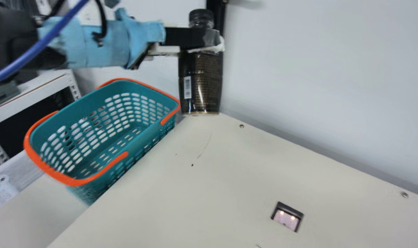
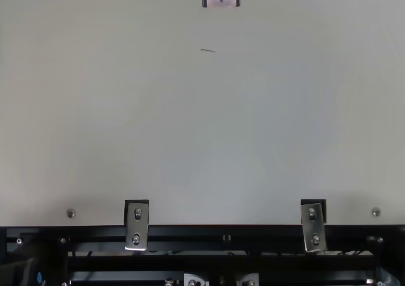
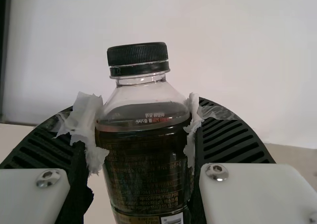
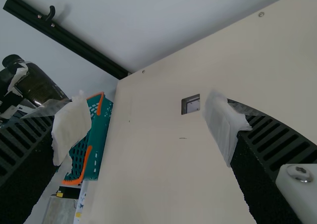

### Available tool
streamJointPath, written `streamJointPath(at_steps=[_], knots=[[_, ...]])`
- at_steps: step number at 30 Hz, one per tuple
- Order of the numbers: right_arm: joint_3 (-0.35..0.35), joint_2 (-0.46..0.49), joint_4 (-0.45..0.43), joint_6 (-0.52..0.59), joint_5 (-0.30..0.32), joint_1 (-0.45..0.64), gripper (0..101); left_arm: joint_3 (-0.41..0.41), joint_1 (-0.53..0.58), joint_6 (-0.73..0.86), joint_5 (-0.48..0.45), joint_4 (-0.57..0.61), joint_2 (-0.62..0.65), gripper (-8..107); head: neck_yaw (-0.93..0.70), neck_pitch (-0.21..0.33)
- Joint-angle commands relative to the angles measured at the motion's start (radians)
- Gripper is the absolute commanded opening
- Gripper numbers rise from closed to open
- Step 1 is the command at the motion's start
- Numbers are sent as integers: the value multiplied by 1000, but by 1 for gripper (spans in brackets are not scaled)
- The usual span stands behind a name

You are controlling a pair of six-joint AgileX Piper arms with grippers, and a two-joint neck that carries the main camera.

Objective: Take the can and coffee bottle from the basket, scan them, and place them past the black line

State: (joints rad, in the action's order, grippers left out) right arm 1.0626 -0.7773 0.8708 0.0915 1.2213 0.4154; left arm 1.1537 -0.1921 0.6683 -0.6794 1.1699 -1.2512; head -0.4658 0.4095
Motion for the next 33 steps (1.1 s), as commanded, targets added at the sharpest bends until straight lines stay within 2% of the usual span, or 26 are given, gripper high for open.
streamJointPath(at_steps=[1,13,24,33], knots=[[0,0,0,0,0,0,101,-13,36,-14,4,7,16,10,72,14],[0,0,0,0,0,0,101,-59,166,-83,13,86,79,10,397,17],[0,0,0,0,0,0,101,-80,302,-117,64,178,114,10,397,17],[0,0,0,0,0,0,101,-85,433,-141,143,345,105,10,397,17]])
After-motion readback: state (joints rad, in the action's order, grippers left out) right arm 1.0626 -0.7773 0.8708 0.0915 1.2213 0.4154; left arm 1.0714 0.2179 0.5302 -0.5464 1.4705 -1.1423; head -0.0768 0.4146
